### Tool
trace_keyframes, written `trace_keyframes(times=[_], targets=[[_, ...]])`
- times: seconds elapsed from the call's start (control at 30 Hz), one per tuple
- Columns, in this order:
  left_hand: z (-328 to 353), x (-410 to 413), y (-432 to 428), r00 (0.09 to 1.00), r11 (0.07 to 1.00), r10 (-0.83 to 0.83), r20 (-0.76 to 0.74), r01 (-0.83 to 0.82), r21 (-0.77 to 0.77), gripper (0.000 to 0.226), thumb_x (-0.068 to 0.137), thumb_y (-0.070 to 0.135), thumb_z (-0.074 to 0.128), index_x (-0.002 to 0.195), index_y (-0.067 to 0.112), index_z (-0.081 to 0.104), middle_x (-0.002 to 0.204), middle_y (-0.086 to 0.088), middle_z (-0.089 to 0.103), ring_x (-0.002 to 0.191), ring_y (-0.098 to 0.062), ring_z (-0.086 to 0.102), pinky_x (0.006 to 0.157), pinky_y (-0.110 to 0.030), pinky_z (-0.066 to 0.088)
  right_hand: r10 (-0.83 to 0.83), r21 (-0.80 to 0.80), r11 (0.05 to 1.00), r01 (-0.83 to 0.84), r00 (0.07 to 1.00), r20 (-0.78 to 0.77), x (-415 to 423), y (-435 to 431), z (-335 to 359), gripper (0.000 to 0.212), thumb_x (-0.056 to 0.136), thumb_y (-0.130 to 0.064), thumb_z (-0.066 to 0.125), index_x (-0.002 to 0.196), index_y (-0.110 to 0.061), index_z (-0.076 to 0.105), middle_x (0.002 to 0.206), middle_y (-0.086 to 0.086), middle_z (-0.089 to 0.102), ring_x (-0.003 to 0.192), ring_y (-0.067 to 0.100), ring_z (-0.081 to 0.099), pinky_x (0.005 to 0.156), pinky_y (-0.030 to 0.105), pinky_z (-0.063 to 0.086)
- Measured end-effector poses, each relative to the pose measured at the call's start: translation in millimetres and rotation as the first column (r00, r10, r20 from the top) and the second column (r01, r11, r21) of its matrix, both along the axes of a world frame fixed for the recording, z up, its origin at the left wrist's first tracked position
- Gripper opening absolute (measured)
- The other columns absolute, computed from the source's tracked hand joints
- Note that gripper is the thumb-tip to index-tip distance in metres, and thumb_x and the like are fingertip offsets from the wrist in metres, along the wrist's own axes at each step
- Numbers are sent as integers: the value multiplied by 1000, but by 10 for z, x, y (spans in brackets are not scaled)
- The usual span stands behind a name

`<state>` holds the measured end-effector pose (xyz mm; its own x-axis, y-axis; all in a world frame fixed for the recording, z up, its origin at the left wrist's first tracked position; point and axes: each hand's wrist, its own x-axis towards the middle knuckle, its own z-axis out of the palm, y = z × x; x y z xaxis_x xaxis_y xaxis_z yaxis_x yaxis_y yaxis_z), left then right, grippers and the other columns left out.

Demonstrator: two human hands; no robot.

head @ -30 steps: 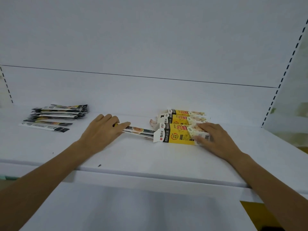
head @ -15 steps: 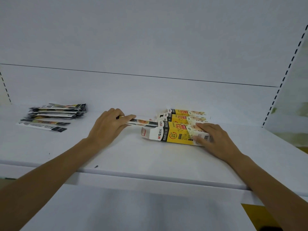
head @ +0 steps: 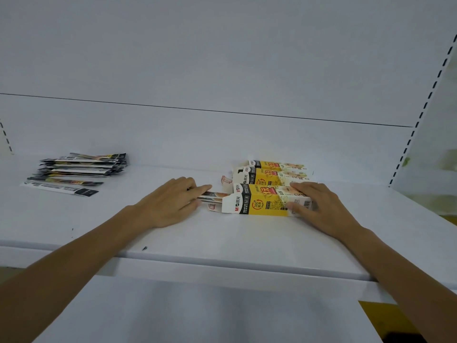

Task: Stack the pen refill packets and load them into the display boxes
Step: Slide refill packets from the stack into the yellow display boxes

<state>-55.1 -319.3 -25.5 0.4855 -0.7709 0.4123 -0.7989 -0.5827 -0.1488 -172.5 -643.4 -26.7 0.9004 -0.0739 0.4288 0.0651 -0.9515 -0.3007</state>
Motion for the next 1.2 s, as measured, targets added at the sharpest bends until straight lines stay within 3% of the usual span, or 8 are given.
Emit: trace_keyframes(times=[0.1, 0.27, 0.33, 0.43, 0.77, 0.93, 1.03, 1.2], targets=[[50, -99, -268, 1000, 999, -18, -21, 19, 32, 77, 79, 51, 0, 148, 21, 20, 113, -3, 49, 96, -20, 44, 82, -26, 32, -8, -14, 1000, 8, 1000, -7, -6, 18, 11, 59, 85, -50, 53, 138, -24, 43, 142, -4, 43, 131, 11, 32, 104, 22, 24], [-9, -202, -517, 995, 1000, 11, -96, -13, -15, 74, 89, 47, 37, 148, 17, 3, 136, -4, 41, 117, -21, 36, 94, -28, 28, -98, -32, 995, 96, 994, -47, 4, 13, -1, 74, 78, -67, 41, 140, -25, 39, 148, -3, 35, 135, 15, 31, 110, 37, 31], [7, -257, -470, 971, 978, 168, -170, -186, -97, 78, 87, 53, 43, 148, 20, 7, 148, -4, 27, 132, -23, 26, 105, -32, 24, -142, -8, 990, 142, 989, -38, 6, 6, 9, 78, 77, -70, 39, 139, -22, 38, 147, -2, 35, 132, 18, 37, 105, 42, 36], [35, -287, -343, 890, 904, 295, -347, -378, -199, 69, 88, 49, 49, 145, 22, 20, 144, -4, 34, 128, -24, 33, 103, -34, 27, -235, -10, 972, 236, 971, 40, -6, 28, 16, 59, 88, -59, 36, 134, -23, 41, 141, -1, 43, 121, 22, 48, 94, 43, 41], [-15, -551, -324, 850, 884, 172, -498, -357, -303, 55, 88, 41, 47, 137, 23, 32, 134, 2, 49, 120, -21, 43, 95, -32, 34, -394, 13, 918, 395, 912, 110, 4, 10, 3, 44, 98, -42, 25, 121, -13, 48, 115, 11, 56, 98, 31, 56, 76, 40, 43], [70, -643, -460, 903, 955, 153, -402, -240, -174, 66, 72, 44, 37, 136, 25, 37, 128, 2, 51, 118, -20, 39, 91, -29, 33, -317, -50, 945, 322, 944, 89, -1, 38, 4, 35, 98, -37, 28, 114, -16, 51, 105, 7, 56, 83, 22, 50, 68, 32, 37], [66, -563, -471, 907, 964, 192, -374, -247, -104, 62, 74, 47, 37, 133, 27, 44, 135, 5, 44, 124, -18, 33, 96, -28, 27, -314, -7, 949, 315, 947, 65, -12, 21, 6, 38, 97, -41, 28, 114, -18, 52, 106, 6, 55, 89, 25, 54, 72, 34, 39], [21, -510, -384, 897, 911, 196, -395, -316, -265, 54, 86, 37, 53, 135, 22, 38, 137, 6, 43, 126, -18, 32, 100, -28, 25, -305, -10, 952, 307, 949, 78, -14, 24, -8, 38, 97, -41, 28, 113, -17, 52, 107, 6, 55, 90, 27, 56, 71, 35, 41]])
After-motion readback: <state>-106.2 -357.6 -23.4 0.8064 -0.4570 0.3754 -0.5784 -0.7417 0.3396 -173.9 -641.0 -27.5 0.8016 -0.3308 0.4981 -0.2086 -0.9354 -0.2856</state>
